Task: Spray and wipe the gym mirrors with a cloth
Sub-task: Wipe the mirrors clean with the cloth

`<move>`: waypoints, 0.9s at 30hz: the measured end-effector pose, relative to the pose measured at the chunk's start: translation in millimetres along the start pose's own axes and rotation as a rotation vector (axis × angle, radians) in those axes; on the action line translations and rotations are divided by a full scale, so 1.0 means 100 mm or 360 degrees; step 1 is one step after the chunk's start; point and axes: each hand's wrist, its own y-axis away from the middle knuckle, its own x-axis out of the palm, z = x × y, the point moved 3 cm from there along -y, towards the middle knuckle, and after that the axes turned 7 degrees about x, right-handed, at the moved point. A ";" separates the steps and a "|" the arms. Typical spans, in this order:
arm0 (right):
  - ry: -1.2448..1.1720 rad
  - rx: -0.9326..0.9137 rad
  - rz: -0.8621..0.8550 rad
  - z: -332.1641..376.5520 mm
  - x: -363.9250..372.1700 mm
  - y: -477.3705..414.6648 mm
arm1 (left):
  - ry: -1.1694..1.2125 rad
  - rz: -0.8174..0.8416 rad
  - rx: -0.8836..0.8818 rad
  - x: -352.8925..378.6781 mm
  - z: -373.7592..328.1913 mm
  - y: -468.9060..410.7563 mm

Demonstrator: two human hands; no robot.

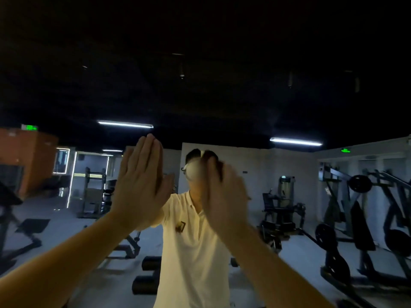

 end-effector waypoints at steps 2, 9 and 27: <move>0.0059 -0.0531 0.0083 0.10 0.11 0.17 | -0.0023 0.0013 0.0002 0.05 0.04 -0.01; 0.0321 -0.0204 -0.0324 -0.71 -0.28 -1.38 | -0.0099 0.0059 0.0089 0.09 0.10 0.02; 0.0181 -0.1170 -0.0016 0.54 0.29 -1.09 | -0.0056 0.0000 -0.0153 -0.13 0.75 -0.03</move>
